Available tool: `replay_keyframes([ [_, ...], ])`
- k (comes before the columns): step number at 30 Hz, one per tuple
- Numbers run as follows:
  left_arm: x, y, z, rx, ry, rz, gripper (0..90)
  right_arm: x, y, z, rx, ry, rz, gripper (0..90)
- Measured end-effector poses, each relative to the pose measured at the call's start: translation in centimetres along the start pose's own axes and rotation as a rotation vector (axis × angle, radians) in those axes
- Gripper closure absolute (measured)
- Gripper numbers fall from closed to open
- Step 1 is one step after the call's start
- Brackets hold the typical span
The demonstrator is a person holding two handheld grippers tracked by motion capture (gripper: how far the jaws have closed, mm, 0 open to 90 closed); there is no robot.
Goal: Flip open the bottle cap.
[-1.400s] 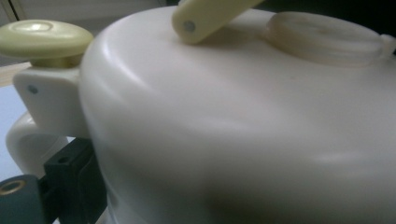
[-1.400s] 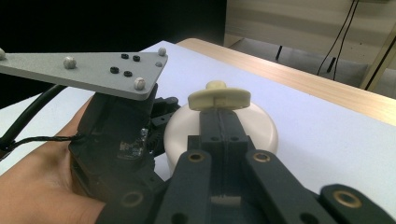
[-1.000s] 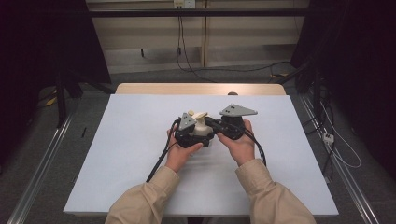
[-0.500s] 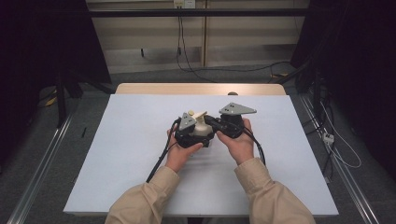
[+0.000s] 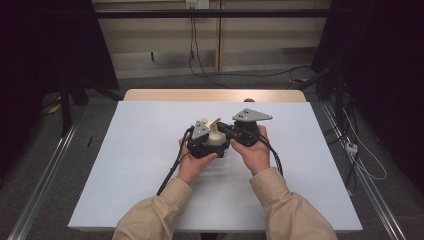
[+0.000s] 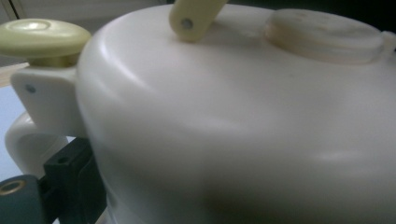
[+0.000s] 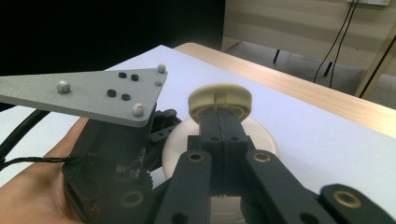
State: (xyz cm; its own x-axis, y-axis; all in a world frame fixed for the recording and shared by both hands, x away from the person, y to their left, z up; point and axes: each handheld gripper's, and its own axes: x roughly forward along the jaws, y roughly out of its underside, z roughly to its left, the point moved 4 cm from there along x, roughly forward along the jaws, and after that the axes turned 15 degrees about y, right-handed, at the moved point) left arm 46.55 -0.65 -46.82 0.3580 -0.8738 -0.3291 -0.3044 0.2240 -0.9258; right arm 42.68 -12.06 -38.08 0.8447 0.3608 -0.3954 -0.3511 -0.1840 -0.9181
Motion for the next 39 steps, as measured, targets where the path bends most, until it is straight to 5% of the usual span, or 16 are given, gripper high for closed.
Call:
replay_keyframes([
  [39,0.04,0.04,-0.04,-0.004,-0.002,0.001,4.9,0.69,-0.52,0.3,0.003,0.0,-0.009,90.0],
])
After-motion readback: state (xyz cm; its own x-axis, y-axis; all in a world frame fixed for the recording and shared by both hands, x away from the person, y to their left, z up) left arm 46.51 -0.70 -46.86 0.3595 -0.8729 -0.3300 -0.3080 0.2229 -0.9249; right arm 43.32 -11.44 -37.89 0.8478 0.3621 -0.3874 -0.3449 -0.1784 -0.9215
